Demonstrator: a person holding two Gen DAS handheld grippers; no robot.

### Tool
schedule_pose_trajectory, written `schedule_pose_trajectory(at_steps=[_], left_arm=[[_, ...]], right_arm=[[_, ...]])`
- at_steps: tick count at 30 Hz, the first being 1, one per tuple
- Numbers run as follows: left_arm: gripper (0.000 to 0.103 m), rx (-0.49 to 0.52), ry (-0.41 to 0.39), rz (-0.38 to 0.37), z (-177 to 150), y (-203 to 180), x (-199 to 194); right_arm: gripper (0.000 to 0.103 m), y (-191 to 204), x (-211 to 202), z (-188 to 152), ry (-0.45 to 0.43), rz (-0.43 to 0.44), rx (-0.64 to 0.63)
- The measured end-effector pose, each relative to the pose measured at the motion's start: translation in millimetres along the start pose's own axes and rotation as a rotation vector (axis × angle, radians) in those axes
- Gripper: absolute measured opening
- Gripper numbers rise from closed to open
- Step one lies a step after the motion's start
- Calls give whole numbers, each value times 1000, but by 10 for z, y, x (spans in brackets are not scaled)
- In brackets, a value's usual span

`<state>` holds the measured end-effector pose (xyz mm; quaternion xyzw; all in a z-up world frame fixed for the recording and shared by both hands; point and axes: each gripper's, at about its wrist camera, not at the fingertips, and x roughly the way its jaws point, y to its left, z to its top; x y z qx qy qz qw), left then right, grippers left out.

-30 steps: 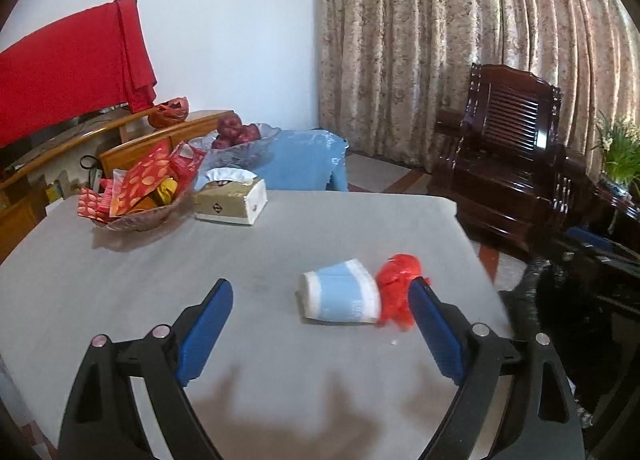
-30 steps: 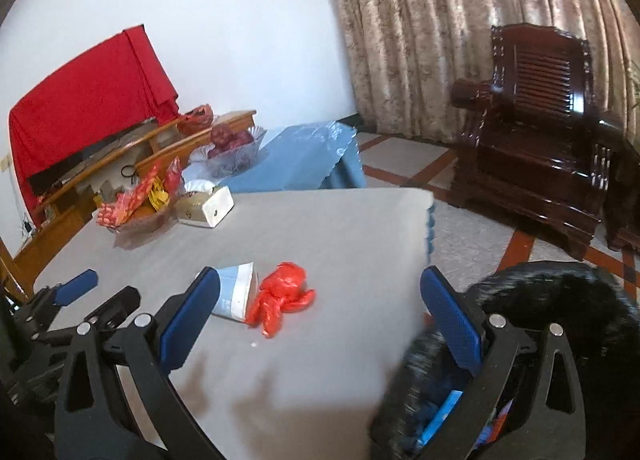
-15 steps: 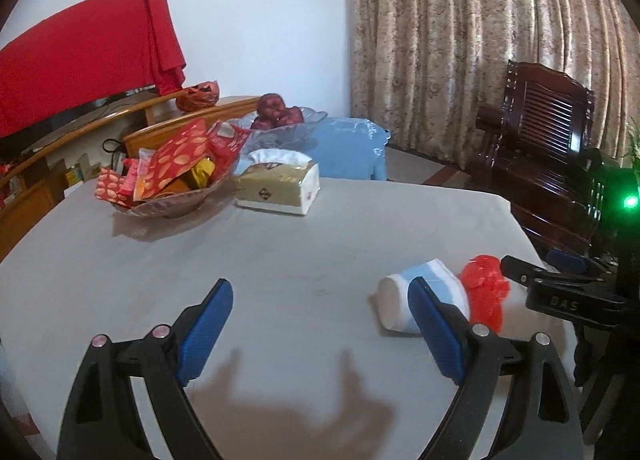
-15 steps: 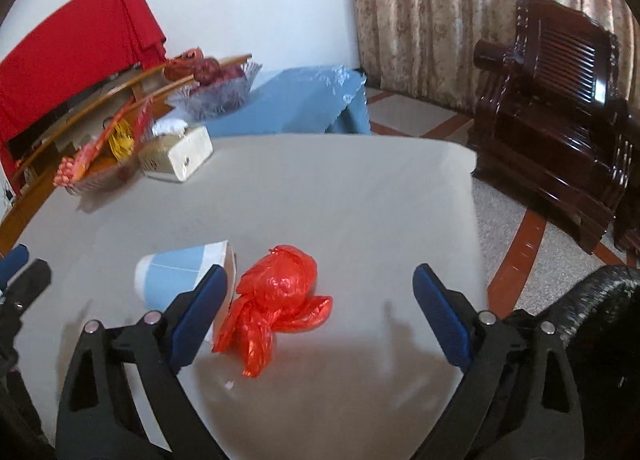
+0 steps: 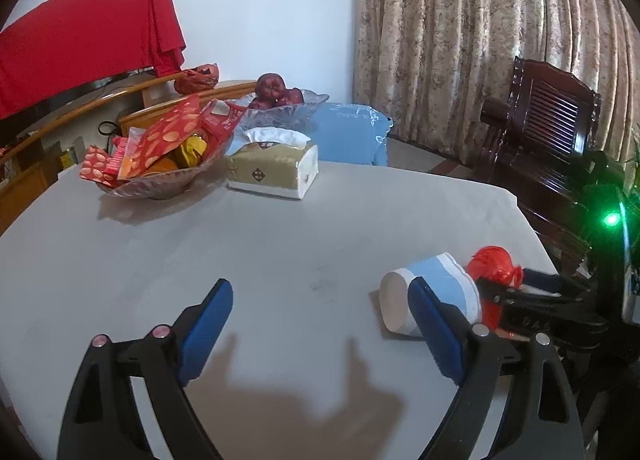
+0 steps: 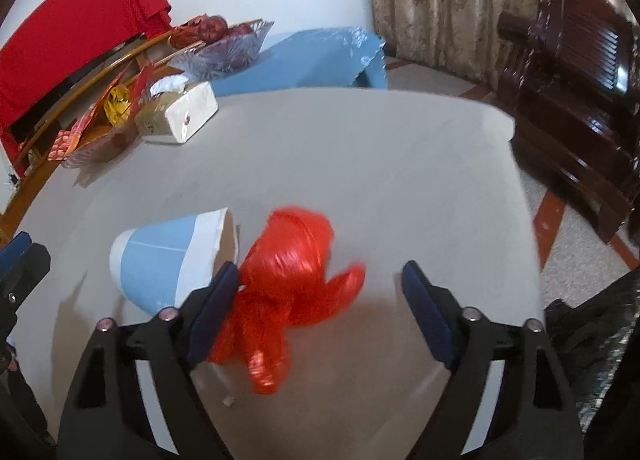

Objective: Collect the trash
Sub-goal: 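Grasp the red plastic bag with the right tool while the left tool grasps the blue paper cup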

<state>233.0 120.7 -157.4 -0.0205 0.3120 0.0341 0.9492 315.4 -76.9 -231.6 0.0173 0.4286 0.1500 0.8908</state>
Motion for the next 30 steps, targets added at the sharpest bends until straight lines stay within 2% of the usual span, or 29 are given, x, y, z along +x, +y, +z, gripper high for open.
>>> schedule_pose_trajectory(at_steps=[1, 2, 3, 4, 17, 23, 30], left_arm=[[87, -3, 2, -4, 11, -8, 14], [87, -4, 2, -7, 13, -20, 21], [87, -3, 3, -11, 16, -36, 28], [87, -2, 4, -15, 12, -49, 37], [88, 32, 75, -115, -37, -618, 328], [88, 70, 114, -65, -77, -878, 537], [87, 77, 162, -41, -106, -904, 695]], right_arm=[[52, 14, 14, -2, 10, 13, -7], [48, 22, 17, -1, 13, 22, -12], [37, 23, 11, -2, 13, 31, -14], [32, 19, 4, 0, 14, 47, -13], [31, -401, -449, 107, -81, 21, 66], [31, -384, -450, 101, -85, 27, 55], [31, -381, -417, 78, -83, 44, 70]])
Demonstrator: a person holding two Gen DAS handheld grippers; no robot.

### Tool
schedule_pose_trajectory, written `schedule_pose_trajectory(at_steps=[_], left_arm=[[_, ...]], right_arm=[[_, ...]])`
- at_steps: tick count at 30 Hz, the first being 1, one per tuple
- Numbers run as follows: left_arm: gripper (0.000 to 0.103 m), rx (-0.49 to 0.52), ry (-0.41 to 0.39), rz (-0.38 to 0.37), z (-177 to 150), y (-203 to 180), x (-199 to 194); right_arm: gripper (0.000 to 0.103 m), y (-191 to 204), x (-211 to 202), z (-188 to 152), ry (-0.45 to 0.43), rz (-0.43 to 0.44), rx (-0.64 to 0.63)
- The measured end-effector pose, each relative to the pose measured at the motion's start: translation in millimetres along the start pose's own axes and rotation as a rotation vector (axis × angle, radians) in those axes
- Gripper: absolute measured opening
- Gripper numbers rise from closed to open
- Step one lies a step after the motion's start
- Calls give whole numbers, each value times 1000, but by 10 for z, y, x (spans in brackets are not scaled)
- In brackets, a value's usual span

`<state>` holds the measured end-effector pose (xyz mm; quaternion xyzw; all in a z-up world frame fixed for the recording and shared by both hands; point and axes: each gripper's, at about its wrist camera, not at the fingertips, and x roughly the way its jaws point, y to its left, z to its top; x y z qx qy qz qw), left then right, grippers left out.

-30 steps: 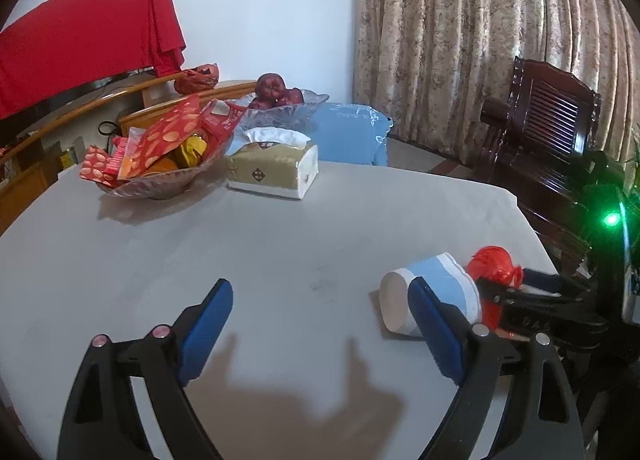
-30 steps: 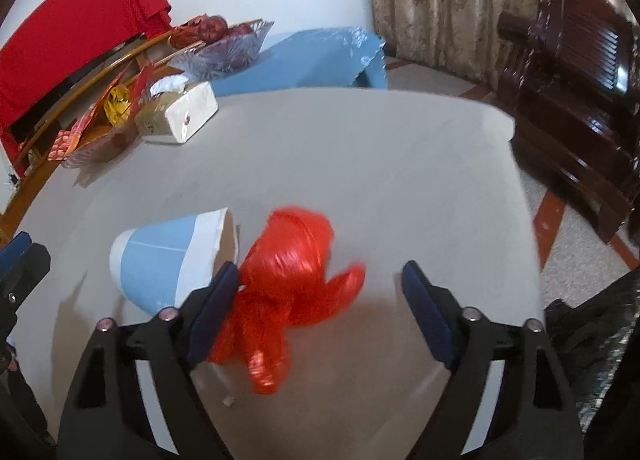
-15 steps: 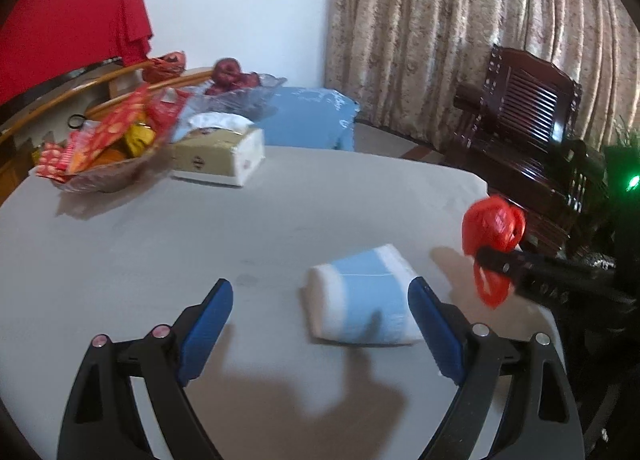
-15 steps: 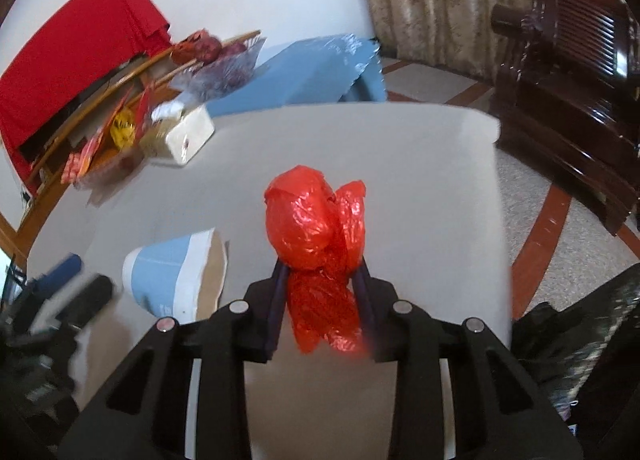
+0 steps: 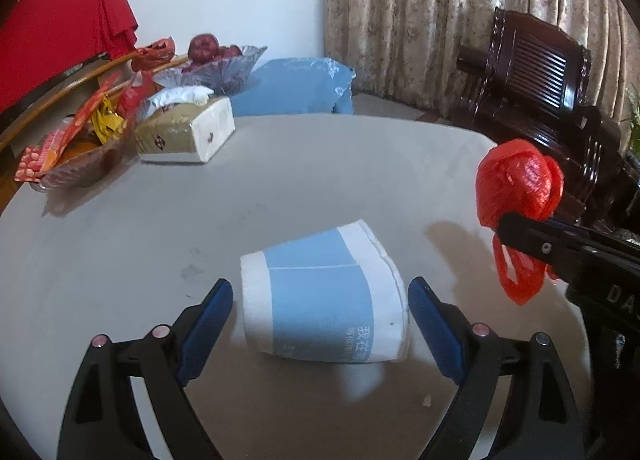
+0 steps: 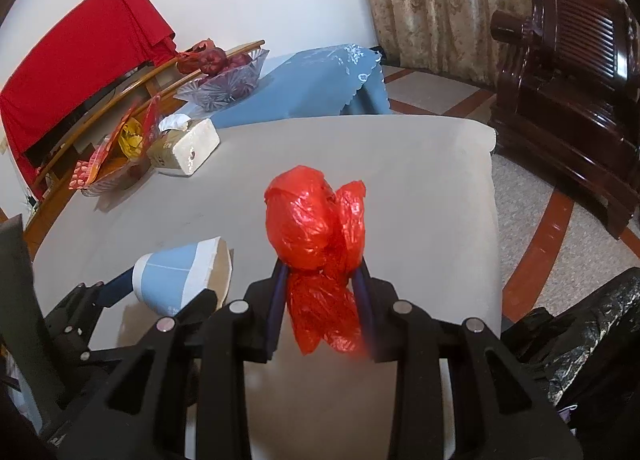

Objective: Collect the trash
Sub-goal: 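Grasp the red plastic bag with the right tool while the left tool grasps the blue paper cup, then carry the cup and red bag over the bin and open both tools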

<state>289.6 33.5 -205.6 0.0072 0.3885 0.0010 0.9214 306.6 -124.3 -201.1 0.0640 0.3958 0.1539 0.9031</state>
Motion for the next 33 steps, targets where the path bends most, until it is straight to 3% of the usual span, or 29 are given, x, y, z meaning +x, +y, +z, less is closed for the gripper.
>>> schedule_pose_trajectory(at_steps=[2, 3, 4, 17, 33], left_arm=[[86, -2, 27, 0, 7, 7, 60], [76, -3, 36, -1, 3, 5, 81], [74, -5, 48, -12, 5, 11, 104], [73, -7, -74, -15, 123, 42, -445], [73, 30, -146, -47, 174, -129, -1245]], right_arm=[[31, -2, 4, 1, 1, 0, 2], [31, -1, 6, 1, 1, 0, 2], [31, 5, 9, 2, 3, -1, 0], [31, 51, -207, -19, -28, 6, 9], [31, 116, -1140, -92, -113, 36, 1]])
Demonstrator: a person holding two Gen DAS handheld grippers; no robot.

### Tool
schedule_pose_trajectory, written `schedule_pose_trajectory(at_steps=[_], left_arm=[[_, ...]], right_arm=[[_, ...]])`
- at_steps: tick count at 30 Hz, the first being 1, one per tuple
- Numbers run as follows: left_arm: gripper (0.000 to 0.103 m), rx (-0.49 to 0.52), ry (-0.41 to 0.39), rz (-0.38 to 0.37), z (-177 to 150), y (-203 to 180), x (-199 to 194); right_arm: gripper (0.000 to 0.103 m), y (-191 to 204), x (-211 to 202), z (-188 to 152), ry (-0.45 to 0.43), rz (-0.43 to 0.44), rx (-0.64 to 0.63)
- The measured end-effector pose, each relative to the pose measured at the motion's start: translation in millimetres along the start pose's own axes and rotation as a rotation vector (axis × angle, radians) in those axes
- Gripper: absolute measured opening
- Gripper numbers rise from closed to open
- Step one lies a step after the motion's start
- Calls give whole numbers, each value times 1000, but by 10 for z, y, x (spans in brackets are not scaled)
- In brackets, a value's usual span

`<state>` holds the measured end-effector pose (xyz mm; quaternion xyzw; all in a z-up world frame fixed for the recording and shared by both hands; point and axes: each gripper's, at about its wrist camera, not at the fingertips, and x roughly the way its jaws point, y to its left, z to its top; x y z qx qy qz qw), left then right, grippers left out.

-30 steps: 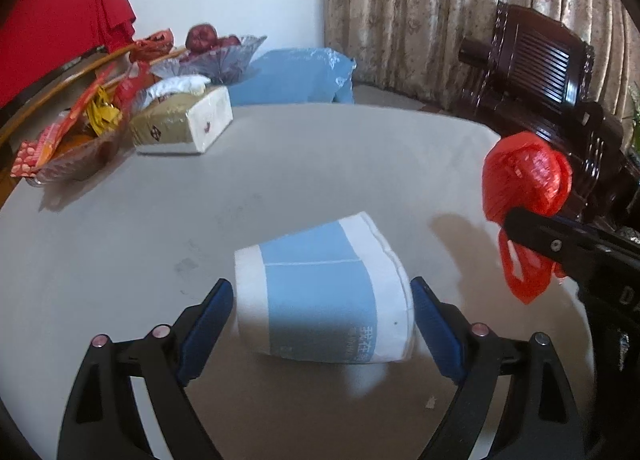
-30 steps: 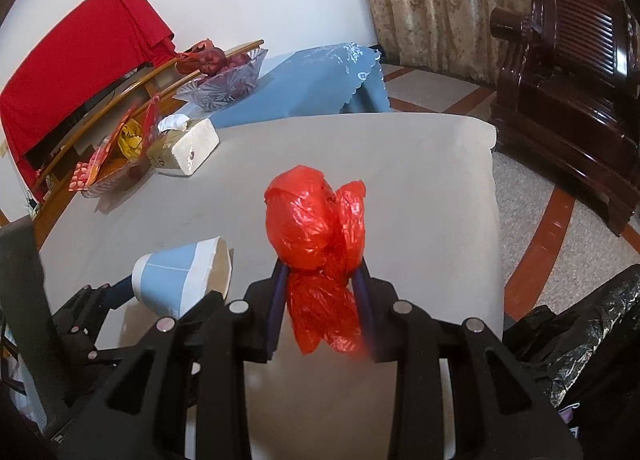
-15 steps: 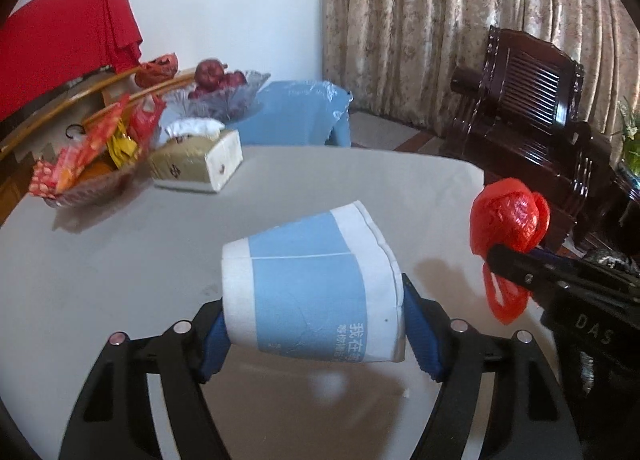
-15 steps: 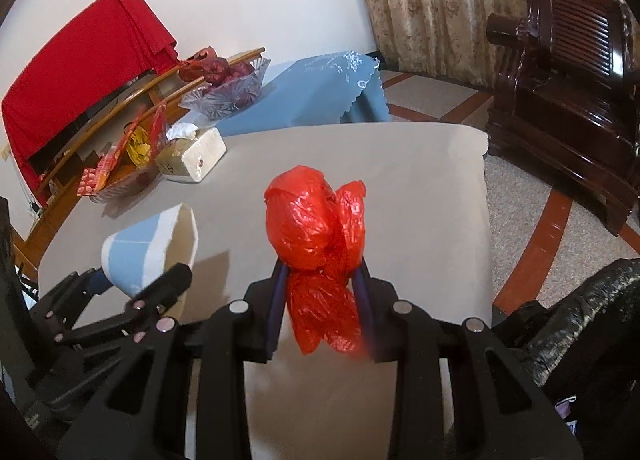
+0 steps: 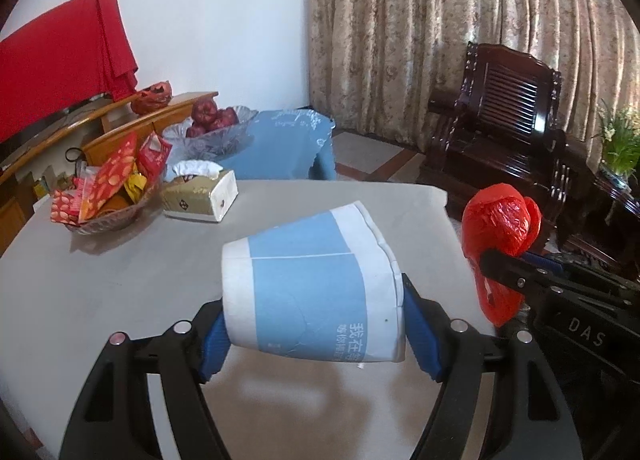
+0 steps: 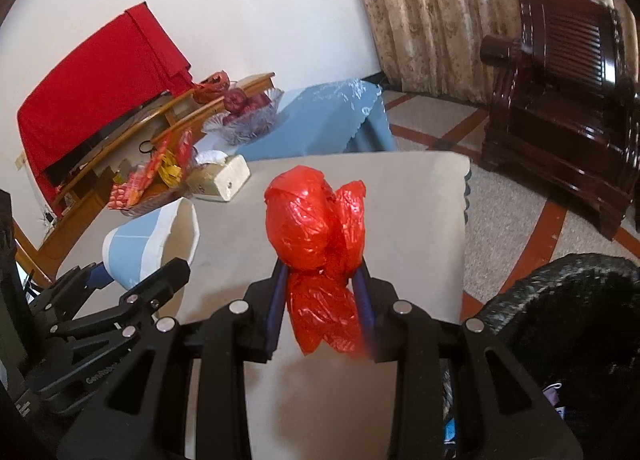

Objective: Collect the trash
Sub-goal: 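Carry the cup and red bag over the bin and open both tools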

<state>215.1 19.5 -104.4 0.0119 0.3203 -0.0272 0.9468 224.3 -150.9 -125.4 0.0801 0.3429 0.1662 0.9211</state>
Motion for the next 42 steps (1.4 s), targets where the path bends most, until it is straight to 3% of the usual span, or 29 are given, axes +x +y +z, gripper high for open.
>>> schedule_pose_trajectory(at_steps=[22, 42], left_arm=[[73, 32, -113, -78, -122, -382, -1102], [73, 115, -170, -201, -263, -1039, -1583]], right_arm=[[31, 92, -1351, -251, -111, 12, -35], [31, -381, -2223, -644, -174, -108, -5]])
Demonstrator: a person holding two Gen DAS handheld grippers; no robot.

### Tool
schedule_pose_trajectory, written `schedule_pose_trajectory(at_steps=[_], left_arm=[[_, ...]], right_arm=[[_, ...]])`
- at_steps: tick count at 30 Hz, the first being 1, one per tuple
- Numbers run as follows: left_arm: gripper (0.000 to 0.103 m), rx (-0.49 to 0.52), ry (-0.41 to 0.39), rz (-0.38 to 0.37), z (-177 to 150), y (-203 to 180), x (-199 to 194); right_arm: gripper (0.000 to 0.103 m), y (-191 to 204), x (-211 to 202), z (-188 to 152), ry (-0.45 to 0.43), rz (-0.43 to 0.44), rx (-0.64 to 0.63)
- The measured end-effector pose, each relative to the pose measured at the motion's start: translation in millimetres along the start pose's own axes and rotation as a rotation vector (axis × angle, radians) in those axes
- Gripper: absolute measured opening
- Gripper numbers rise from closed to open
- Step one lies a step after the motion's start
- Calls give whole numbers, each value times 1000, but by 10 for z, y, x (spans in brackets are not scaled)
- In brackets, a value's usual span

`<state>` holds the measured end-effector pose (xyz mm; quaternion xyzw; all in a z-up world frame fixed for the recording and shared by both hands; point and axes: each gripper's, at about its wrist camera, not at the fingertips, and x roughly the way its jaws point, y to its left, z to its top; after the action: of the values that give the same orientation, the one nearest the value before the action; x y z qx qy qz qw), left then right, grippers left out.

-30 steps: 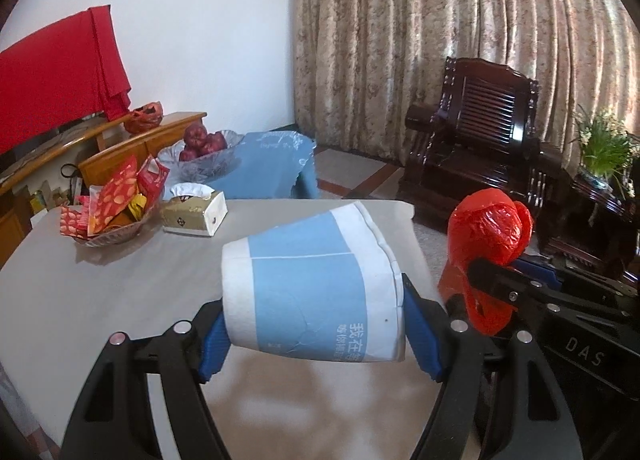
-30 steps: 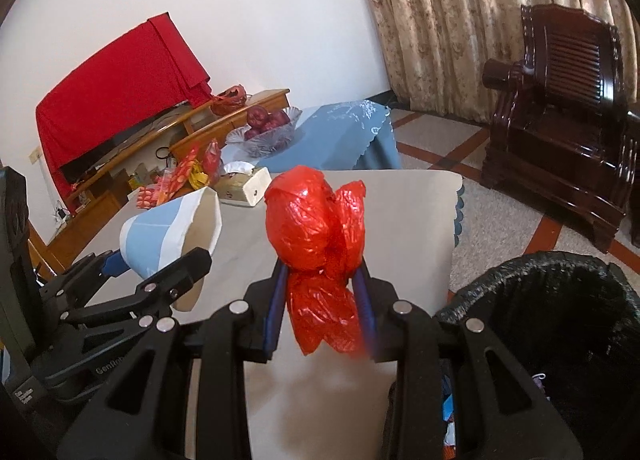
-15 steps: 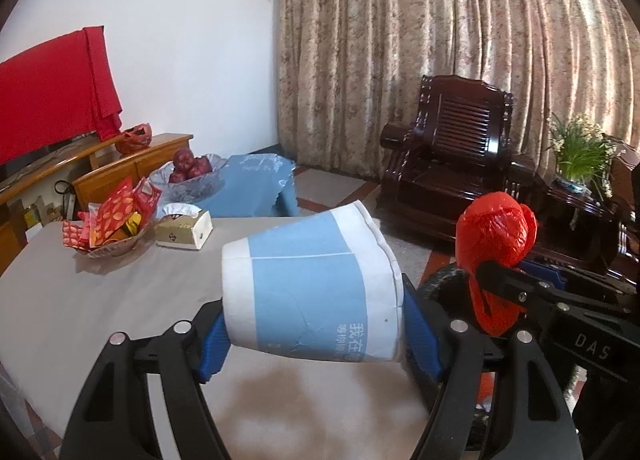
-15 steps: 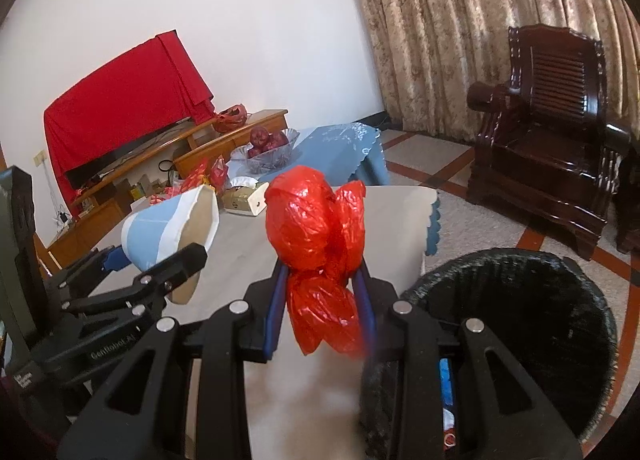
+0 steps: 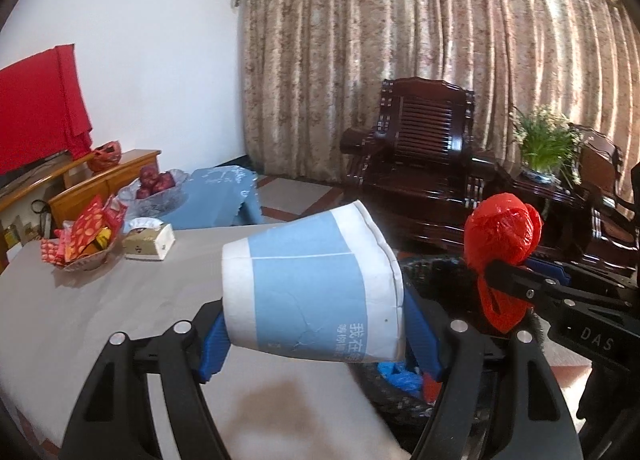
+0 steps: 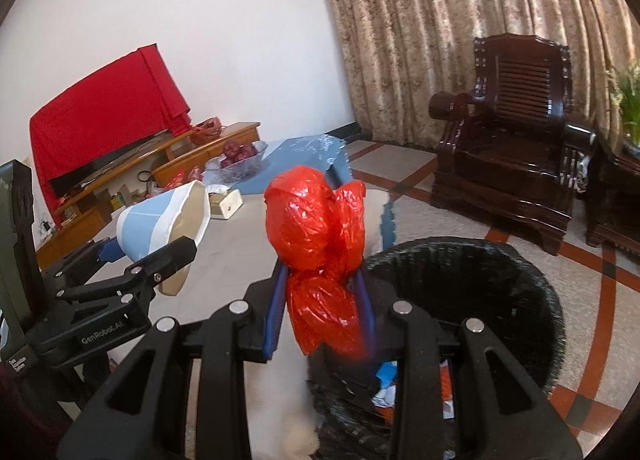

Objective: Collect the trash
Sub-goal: 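Carry the cup and red bag over the bin and open both tools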

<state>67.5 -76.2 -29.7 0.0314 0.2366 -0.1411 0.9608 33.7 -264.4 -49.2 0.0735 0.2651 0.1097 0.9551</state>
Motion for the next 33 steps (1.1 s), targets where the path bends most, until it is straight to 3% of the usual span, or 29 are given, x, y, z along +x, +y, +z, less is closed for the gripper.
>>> schedule_pose_trajectory(at_steps=[9, 24, 33], left_arm=[[73, 53, 2, -74, 13, -345, 113], [73, 116, 75, -226, -170, -903, 760], [73, 137, 109, -229, -197, -1014, 1229]], right_arm=[[31, -418, -165, -88, -12, -79, 43], [31, -1003, -28, -429, 58, -201, 109], [31, -1269, 210, -581, 116, -245, 126]])
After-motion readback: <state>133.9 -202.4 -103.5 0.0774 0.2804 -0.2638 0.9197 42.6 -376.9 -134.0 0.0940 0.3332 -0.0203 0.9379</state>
